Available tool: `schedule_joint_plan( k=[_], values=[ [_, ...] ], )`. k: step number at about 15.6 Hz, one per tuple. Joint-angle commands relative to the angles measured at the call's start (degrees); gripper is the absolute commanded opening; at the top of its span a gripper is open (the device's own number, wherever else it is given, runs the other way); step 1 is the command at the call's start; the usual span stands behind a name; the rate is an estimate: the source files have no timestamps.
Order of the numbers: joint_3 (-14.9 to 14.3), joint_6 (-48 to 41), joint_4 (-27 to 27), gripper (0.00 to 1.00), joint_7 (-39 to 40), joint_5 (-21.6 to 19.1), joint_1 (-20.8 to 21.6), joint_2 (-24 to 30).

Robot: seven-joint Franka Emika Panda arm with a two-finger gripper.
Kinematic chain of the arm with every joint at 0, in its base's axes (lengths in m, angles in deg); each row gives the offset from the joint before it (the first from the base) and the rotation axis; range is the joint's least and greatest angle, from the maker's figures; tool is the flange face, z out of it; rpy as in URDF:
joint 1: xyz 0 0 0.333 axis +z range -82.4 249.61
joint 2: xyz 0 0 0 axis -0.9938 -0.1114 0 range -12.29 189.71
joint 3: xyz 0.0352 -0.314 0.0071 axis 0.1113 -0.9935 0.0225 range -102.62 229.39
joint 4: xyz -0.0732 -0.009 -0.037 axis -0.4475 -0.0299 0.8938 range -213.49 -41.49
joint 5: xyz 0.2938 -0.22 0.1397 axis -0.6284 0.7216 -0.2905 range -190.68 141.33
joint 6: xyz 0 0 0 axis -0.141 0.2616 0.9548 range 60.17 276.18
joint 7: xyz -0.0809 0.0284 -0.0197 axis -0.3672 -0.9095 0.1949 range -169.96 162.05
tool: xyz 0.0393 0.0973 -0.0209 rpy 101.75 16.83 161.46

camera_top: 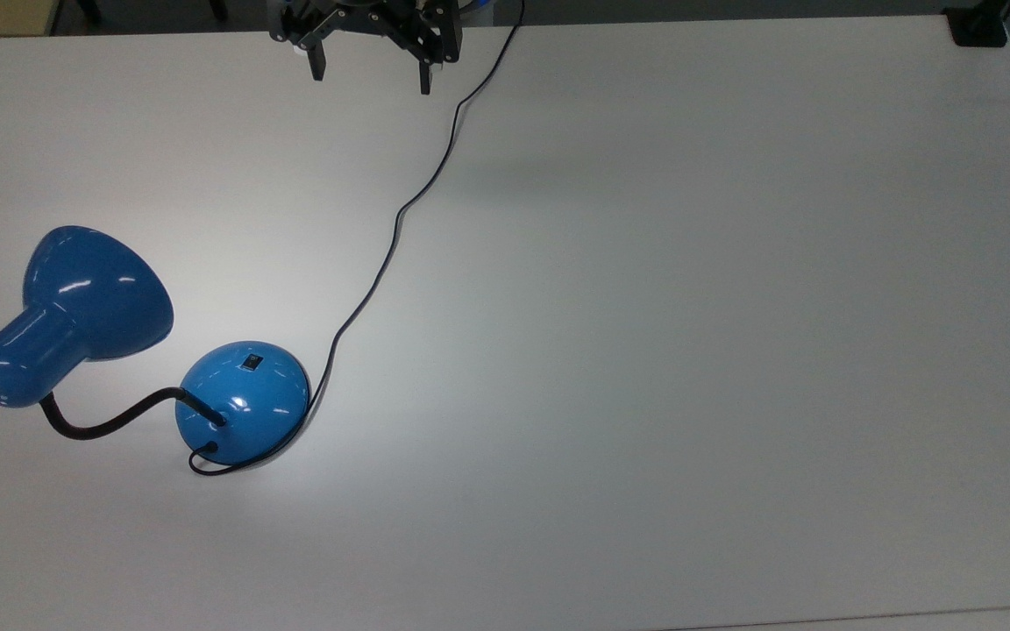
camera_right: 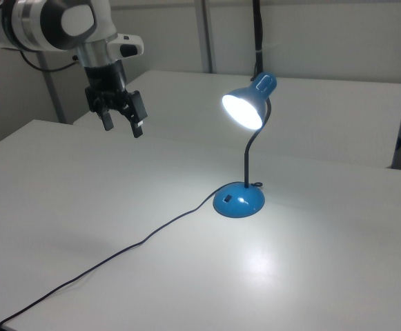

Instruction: Turn off the lamp

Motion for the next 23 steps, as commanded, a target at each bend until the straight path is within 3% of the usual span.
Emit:
schedule_joint_plan(
  k=[1, 8, 9, 11, 12, 14, 15, 16, 23],
  values=[
    [0.1, -0.3, 0.7, 1.00, 0.4, -1.2, -0.1, -0.2],
    [0.1, -0.2, 0.7, 1.00, 0.7, -1.2, -0.1, -0.2],
    [0.1, -0.2, 0.6, 0.96, 1.1, -1.2, -0.1, -0.2],
    [0.1, -0.2, 0.6, 0.85, 1.8, -1.2, -0.1, -0.2],
    [0.2, -0.2, 0.6, 0.75, 2.4, -1.2, -0.1, -0.3],
    [0.1, -0.3, 0.5, 0.31, 6.2, -1.2, -0.1, -0.3],
    [0.1, -0.5, 0.3, 0.13, 7.0, -1.2, 0.0, -0.2],
    [0.1, -1.0, 0.2, 0.02, 7.2, -1.2, -0.1, -0.2],
    [0.1, -1.5, 0.2, 0.00, 6.9, -1.0, -0.2, -0.2]
  ],
)
